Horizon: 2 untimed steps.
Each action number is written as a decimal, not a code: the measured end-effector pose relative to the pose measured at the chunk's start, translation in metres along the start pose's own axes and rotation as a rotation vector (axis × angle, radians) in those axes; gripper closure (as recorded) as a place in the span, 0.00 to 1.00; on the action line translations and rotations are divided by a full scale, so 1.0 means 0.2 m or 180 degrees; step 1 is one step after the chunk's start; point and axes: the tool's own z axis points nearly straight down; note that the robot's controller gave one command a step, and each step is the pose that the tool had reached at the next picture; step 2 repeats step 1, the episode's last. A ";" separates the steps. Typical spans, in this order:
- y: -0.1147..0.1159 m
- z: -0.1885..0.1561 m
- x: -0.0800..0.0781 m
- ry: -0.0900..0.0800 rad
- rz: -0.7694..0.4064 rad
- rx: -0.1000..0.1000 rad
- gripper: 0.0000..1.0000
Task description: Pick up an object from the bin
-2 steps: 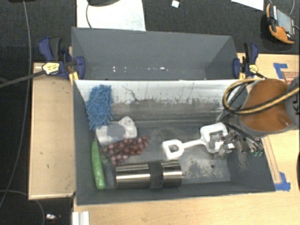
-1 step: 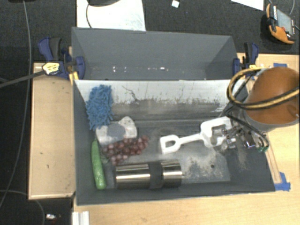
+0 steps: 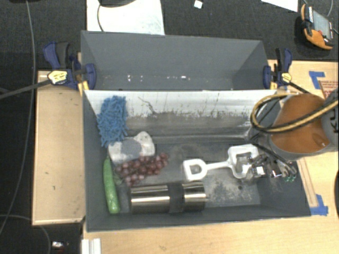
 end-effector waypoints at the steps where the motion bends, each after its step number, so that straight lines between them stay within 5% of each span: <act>1: 0.05 -0.55 -0.03 -0.0023 -0.0044 0.0005 1.00; 2: 0.05 -0.55 -0.03 -0.0023 -0.0044 0.0005 1.00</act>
Offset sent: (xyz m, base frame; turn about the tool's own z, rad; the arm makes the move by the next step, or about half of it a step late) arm -0.0170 0.0015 0.0714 0.0022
